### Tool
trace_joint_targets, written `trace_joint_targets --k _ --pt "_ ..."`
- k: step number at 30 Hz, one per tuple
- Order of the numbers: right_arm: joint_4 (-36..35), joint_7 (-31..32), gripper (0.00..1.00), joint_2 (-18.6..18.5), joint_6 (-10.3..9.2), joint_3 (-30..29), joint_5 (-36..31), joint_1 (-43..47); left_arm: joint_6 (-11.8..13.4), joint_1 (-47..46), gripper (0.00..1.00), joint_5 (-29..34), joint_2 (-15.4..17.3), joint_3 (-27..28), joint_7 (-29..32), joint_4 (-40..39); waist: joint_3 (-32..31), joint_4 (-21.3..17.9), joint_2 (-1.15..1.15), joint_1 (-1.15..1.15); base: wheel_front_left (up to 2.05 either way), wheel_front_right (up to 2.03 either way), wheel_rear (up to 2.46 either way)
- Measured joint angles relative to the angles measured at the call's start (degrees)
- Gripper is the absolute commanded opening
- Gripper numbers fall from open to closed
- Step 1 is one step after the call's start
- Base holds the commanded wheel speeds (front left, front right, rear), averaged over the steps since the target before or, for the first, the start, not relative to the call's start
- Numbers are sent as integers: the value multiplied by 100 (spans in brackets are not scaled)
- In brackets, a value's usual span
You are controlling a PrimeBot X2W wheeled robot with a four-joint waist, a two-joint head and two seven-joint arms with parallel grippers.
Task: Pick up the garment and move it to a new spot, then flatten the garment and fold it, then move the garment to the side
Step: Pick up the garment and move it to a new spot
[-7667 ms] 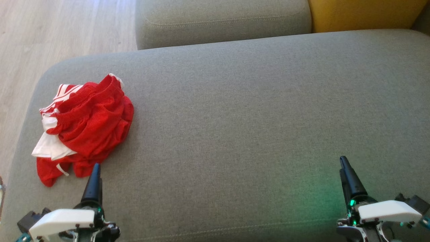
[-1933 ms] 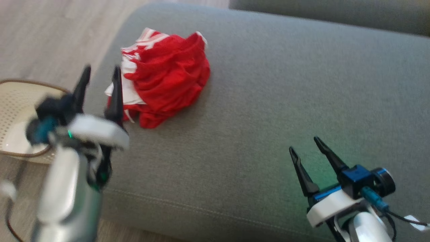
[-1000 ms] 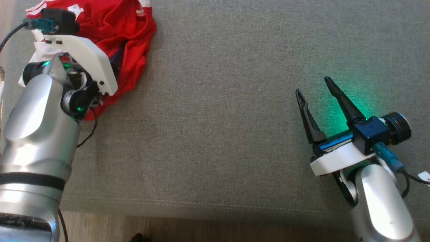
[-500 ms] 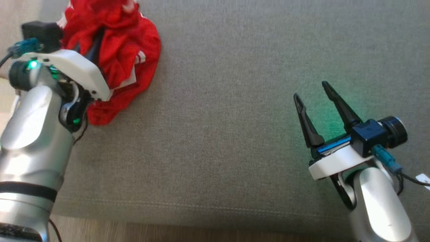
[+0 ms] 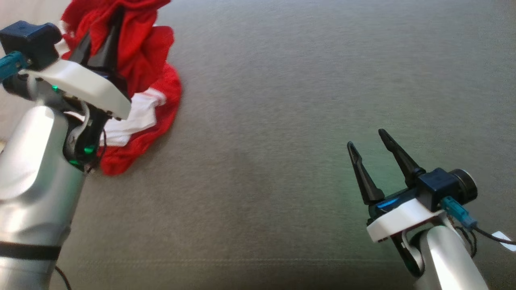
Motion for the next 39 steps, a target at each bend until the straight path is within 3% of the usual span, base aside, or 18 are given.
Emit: trace_joint_targets --k 5,8,17,24,34,36,37,39 --pt "-113 0 100 2 0 114 120 9 56 215 0 -166 27 -9 275 -768 -169 -455 0 0 0 0 0" --pt "-288 0 100 1 0 148 216 1 114 342 0 -218 14 -75 445 -1195 -228 -942 0 0 0 0 0" --pt "-602 0 100 3 0 123 363 -20 144 359 0 -199 -183 -416 501 -1425 -99 -2103 0 0 0 0 0" --pt "-750 0 100 4 0 -12 614 -68 38 147 0 270 -319 -909 255 -865 330 -2985 0 1 0 0 0" --pt "-914 0 100 11 0 159 871 -301 -137 -281 0 906 -209 -1640 -330 732 1228 -3518 -1 3 0 0 0" --pt "-923 0 100 21 0 209 877 -315 -155 -288 43 912 -234 -1748 -437 990 1304 -3526 -1 3 0 0 0" --pt "-927 0 100 21 0 222 877 -321 -155 -299 100 912 -280 -1790 -480 1092 1314 -3500 -1 3 0 0 0" --pt "-942 0 100 21 0 252 872 -349 -155 -321 100 901 -394 -1790 -610 1215 1302 -3412 -1 1 0 0 0"
